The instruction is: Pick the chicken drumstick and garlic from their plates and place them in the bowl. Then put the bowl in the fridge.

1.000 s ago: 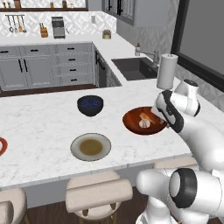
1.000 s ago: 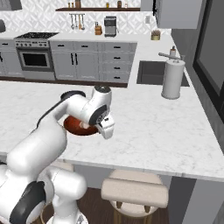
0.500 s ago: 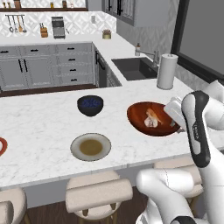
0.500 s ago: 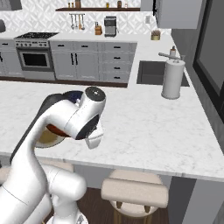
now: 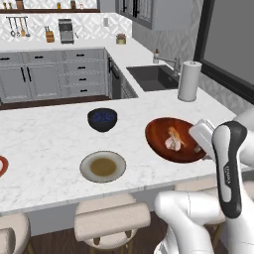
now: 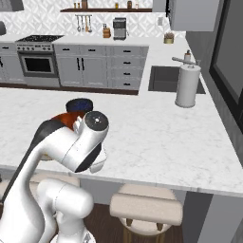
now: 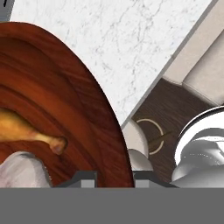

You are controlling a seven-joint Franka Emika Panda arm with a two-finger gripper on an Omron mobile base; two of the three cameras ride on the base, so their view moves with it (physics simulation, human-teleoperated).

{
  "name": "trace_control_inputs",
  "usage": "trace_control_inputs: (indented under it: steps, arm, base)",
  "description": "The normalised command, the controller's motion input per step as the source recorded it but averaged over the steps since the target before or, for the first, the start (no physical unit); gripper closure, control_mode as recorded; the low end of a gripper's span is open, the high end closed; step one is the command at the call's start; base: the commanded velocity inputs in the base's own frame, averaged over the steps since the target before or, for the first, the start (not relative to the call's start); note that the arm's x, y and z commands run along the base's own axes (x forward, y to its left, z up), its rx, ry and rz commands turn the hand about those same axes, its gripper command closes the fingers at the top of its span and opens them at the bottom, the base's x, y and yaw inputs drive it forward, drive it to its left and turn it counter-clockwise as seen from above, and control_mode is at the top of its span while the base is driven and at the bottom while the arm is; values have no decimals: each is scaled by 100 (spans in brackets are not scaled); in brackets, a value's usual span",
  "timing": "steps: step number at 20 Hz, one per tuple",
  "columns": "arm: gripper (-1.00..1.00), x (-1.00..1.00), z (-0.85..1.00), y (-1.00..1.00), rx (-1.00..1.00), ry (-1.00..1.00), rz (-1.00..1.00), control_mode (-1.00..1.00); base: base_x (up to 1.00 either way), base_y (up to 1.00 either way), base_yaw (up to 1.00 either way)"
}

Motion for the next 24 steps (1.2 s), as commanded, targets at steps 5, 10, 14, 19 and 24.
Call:
trace_control_inputs:
  steps: [5, 10, 14, 19, 24]
  arm:
    - [100, 0, 0, 0, 0, 0, 0, -100]
    - [100, -2, 0, 0, 0, 0, 0, 100]
    - [100, 0, 0, 0, 0, 0, 0, 100]
    - [100, 0, 0, 0, 0, 0, 0, 100]
    - [100, 0, 0, 0, 0, 0, 0, 100]
  base:
    - [0, 0, 0]
    - [-39, 0, 1]
    - [-78, 9, 13]
    - [-23, 84, 57]
    - [-39, 100, 63]
